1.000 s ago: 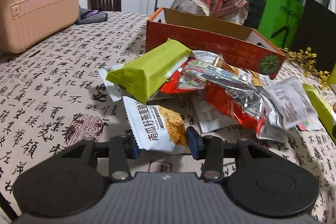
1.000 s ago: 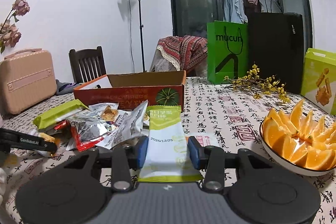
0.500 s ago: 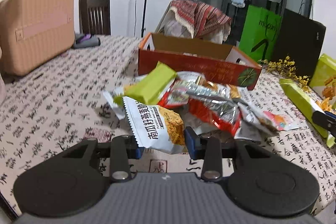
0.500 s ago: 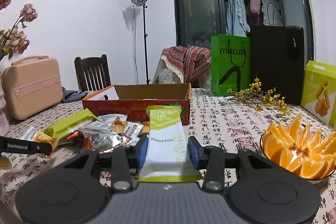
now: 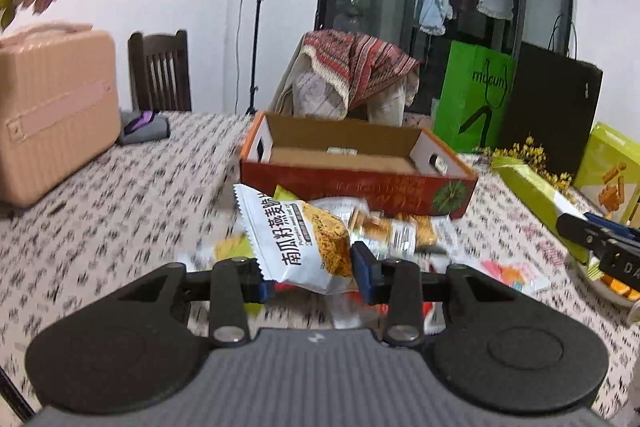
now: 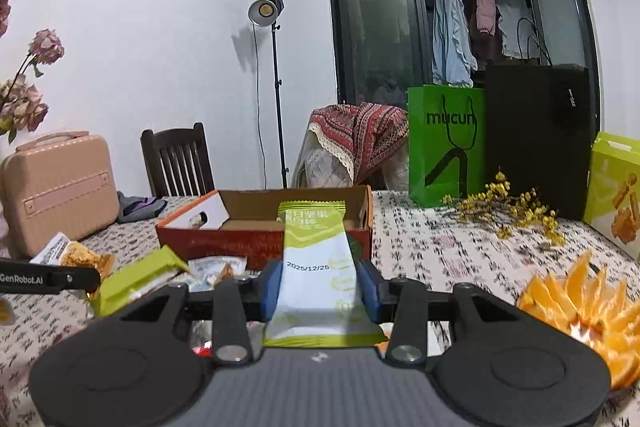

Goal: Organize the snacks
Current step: 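Carry both packets into the cardboard box and open both grippers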

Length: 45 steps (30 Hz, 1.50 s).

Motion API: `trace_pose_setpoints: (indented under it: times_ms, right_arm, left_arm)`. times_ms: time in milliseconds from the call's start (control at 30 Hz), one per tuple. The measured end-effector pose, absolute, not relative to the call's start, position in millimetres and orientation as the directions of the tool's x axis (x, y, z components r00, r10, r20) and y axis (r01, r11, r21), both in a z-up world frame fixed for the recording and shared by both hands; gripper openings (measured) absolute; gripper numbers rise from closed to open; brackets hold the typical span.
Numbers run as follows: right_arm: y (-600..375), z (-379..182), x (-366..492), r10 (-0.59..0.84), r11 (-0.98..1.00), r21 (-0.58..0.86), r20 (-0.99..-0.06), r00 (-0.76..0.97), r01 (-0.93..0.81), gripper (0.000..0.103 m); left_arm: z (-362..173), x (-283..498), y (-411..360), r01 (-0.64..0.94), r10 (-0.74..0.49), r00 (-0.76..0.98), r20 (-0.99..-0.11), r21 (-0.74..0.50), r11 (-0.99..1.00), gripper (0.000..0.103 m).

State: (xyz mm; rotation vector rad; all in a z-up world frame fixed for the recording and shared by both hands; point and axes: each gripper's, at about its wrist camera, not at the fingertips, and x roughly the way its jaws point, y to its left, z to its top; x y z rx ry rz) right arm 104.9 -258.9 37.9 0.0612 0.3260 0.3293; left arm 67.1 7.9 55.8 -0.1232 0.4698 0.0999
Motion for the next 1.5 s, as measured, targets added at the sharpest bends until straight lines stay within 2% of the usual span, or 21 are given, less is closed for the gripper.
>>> trace_pose_setpoints:
  times_ms: [433,800,1167,1233,1267,1300,1333,1367,1400,1433,1500]
  right_arm:
    - [-230.5,64.0,204.4,0.355,0.935,0.129,-0.358,0.864,-0.33,0.041]
    - [-179.1,76.3,302.2,0.339,0.94,0.121,-0.451,0.825,-0.32,0.04]
    - [-155.7,37.0,384.1,0.288,0.957,0.139,-0.556,0.78,-0.254,0.041]
    - [-157.5,27.1,391.9,0.3,0.954,0.159,-0.58,0.758,-0.256,0.042]
    - [-160.1,23.1,393.8,0.313,0.949,0.175,-0.588,0.746,-0.261,0.043]
    - [-162.5,20.1,394.1,0.328,0.944,0.189,-0.59,0.738,-0.269,0.043]
    - [-165.1,18.1,393.5,0.342,0.94,0.203,-0.59,0.731,-0.276,0.051]
    - [-167.1,16.9,392.4,0.348,0.938,0.21,-0.591,0.728,-0.277,0.068]
    - [-169.6,16.4,390.2,0.353,0.935,0.216,-0.587,0.728,-0.28,0.078]
    - [-171.6,16.4,387.2,0.357,0.934,0.217,-0.581,0.731,-0.284,0.094]
    - [-176.4,17.3,381.6,0.368,0.93,0.221,-0.576,0.731,-0.293,0.097]
  left_arm:
    - [99.0,155.8,16.0,-0.127,0.085,0.906,-0.415,-0.074,0.989,0.039]
    - [104.3,262.1,23.7,-0.203,0.164,0.855,-0.492,-0.027,0.979,0.039]
    - [72.4,339.6,37.9,-0.251,0.2,0.787,-0.584,-0.008,0.968,0.041]
    - [65.9,345.5,37.4,-0.233,0.196,0.778,-0.597,0.017,0.972,0.052]
    - [63.3,345.0,37.7,-0.232,0.202,0.78,-0.593,0.026,0.972,0.071]
    - [61.6,343.7,38.8,-0.234,0.203,0.782,-0.589,0.024,0.972,0.083]
    - [60.7,341.0,39.9,-0.238,0.206,0.789,-0.579,0.021,0.971,0.1]
    - [60.5,337.4,40.2,-0.248,0.219,0.799,-0.56,0.024,0.968,0.103]
    - [60.5,335.3,41.4,-0.251,0.224,0.804,-0.551,0.026,0.968,0.103]
    - [60.3,334.4,43.7,-0.247,0.215,0.803,-0.555,0.017,0.969,0.103]
    - [60.3,332.9,47.8,-0.25,0.2,0.799,-0.567,-0.01,0.968,0.103]
